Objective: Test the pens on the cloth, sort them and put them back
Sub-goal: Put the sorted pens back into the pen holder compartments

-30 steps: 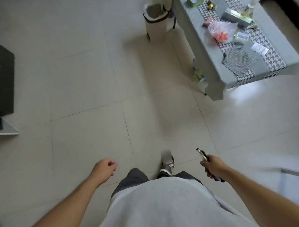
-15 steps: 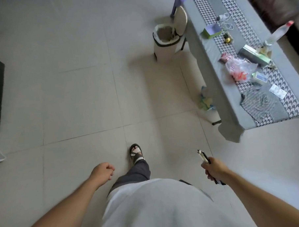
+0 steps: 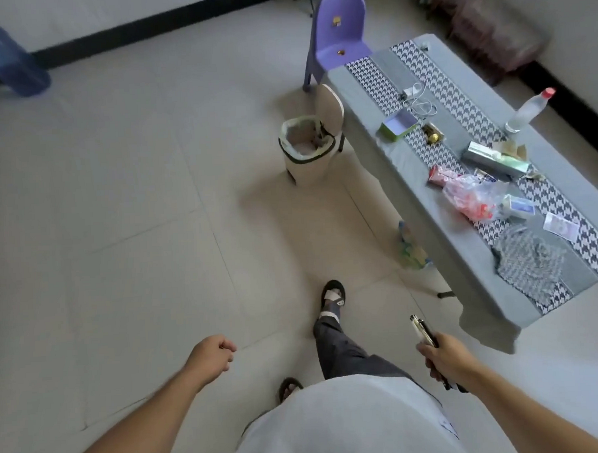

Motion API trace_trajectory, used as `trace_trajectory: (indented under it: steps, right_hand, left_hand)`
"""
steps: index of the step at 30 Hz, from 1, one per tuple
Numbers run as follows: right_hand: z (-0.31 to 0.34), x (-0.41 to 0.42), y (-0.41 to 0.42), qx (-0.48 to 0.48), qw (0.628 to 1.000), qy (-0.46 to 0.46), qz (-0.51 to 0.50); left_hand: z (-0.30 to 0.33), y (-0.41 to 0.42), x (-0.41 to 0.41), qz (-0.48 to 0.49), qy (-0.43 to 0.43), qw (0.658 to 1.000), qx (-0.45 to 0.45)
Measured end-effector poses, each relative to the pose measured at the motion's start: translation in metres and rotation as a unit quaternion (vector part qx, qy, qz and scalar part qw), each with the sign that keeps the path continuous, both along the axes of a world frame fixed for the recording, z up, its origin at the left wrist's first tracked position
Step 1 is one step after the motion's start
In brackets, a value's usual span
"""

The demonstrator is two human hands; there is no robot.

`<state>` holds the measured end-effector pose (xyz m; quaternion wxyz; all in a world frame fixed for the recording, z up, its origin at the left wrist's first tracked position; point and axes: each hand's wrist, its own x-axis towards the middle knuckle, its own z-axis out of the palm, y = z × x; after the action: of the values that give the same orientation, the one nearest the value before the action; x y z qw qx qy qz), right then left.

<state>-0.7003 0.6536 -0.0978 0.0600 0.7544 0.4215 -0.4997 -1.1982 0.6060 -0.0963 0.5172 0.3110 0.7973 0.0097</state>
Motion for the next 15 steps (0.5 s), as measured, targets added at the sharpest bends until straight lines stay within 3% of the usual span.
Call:
trace_trajectory:
  steps: [8, 15]
  right_hand:
    - [-0.025, 0.002, 0.163, -0.042, 0.999, -0.013, -0.004]
    - [0.007, -0.06, 0.336, 0.029, 0.998, 0.032, 0.049]
  left_hand:
    - [0.014, 0.146, -0.004, 0.039, 0.018, 0.999, -0.005]
    - [0.03, 0.274, -0.001, 0.037, 0.001, 0.999, 0.031]
